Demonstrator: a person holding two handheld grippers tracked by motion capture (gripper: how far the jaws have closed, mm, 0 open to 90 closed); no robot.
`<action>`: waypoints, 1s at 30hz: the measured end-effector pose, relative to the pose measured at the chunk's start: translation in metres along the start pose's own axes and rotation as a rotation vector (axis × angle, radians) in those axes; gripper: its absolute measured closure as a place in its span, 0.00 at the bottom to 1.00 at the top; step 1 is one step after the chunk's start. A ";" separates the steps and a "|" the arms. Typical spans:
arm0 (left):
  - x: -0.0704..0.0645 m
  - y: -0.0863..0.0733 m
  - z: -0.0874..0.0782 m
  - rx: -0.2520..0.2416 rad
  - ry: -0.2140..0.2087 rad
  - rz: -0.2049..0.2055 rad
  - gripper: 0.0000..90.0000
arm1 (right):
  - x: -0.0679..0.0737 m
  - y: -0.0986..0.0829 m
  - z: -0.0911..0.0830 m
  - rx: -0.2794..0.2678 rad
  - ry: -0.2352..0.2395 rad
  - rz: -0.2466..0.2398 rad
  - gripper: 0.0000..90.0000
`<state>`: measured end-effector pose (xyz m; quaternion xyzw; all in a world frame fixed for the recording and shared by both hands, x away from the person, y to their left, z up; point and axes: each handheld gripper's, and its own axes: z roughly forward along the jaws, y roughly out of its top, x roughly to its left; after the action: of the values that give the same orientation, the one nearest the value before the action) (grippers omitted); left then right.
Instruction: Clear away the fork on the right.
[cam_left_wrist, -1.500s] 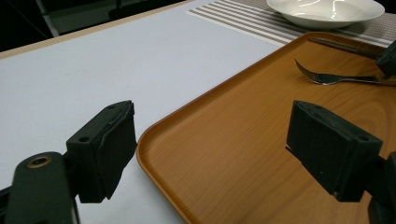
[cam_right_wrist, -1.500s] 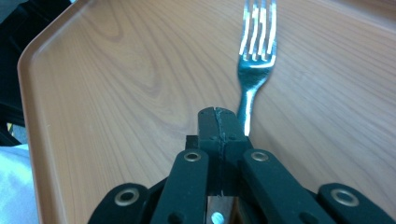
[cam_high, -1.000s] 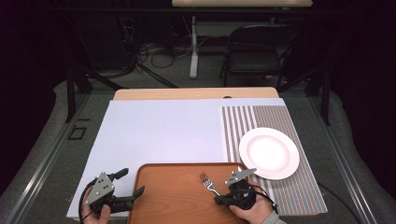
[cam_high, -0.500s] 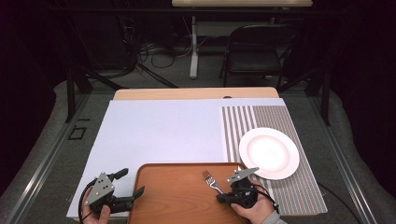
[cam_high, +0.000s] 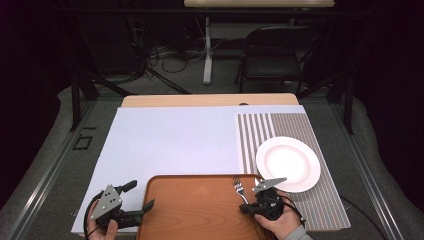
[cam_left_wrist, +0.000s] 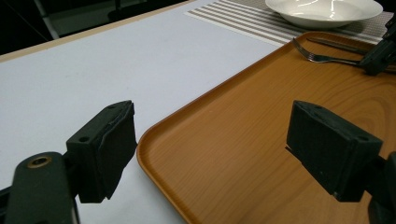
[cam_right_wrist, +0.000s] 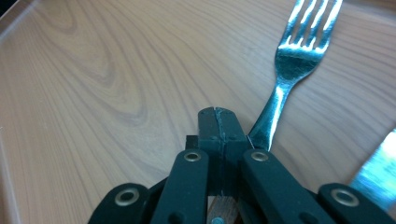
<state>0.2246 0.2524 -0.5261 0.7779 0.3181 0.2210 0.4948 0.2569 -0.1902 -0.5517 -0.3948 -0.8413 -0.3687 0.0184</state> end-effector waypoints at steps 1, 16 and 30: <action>0.000 0.000 0.000 0.000 0.000 0.000 0.18 | -0.001 0.000 -0.001 0.007 -0.008 -0.001 1.00; 0.000 0.000 0.000 -0.001 0.000 -0.002 0.18 | -0.012 -0.004 -0.011 0.004 -0.032 0.043 1.00; 0.000 -0.001 0.001 -0.005 0.003 -0.010 0.18 | -0.013 -0.005 -0.011 0.000 -0.027 0.048 1.00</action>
<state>0.2250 0.2520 -0.5269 0.7749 0.3221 0.2203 0.4973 0.2597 -0.2075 -0.5509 -0.4198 -0.8318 -0.3629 0.0156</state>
